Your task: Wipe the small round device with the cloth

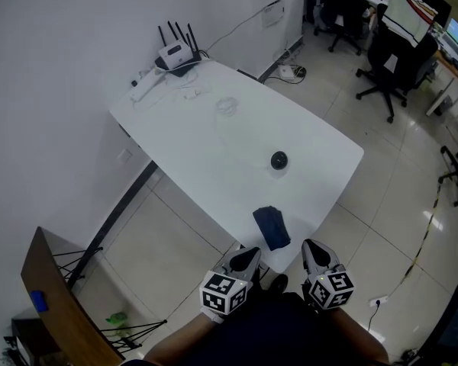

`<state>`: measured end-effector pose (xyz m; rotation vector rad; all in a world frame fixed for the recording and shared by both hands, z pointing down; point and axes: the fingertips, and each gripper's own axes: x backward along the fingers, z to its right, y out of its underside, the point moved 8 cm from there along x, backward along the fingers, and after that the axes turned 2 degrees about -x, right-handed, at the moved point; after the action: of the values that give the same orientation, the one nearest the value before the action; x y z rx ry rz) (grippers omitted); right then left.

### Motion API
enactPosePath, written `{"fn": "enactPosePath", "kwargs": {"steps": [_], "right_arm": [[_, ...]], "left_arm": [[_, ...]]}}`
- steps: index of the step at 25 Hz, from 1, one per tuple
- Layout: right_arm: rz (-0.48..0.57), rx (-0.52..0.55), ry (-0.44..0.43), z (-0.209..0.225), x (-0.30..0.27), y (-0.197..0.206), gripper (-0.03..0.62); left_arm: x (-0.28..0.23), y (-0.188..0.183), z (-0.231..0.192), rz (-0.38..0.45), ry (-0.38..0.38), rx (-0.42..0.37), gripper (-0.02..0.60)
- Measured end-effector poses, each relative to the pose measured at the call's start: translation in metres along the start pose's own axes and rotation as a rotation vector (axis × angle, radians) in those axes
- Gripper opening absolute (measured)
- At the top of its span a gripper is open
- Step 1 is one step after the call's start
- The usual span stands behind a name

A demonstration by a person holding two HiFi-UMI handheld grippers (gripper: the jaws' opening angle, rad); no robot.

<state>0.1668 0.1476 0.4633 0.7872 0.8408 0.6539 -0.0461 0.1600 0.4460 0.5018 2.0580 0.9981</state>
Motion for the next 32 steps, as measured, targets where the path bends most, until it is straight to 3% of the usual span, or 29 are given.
{"fn": "enactPosePath", "kwargs": {"steps": [12,22,29,32], "right_arm": [[0.015,-0.022,0.078,-0.011,-0.07,-0.032,0.011],[-0.072,-0.048,0.134,-0.014,-0.092,-0.022,0.012],[-0.137,-0.028,0.104,0.003,-0.1,-0.013,0.016],[-0.165,-0.02,0.062,0.013,-0.11,-0.014,0.045]], "left_arm": [[-0.032,-0.051,-0.07,-0.024,0.084,-0.028,0.003],[-0.05,-0.043,-0.101,-0.115,0.159,-0.008,0.003],[-0.068,-0.031,-0.101,-0.144,0.114,0.031,0.003],[-0.077,-0.029,-0.101,-0.156,0.09,0.082,0.003]]}}
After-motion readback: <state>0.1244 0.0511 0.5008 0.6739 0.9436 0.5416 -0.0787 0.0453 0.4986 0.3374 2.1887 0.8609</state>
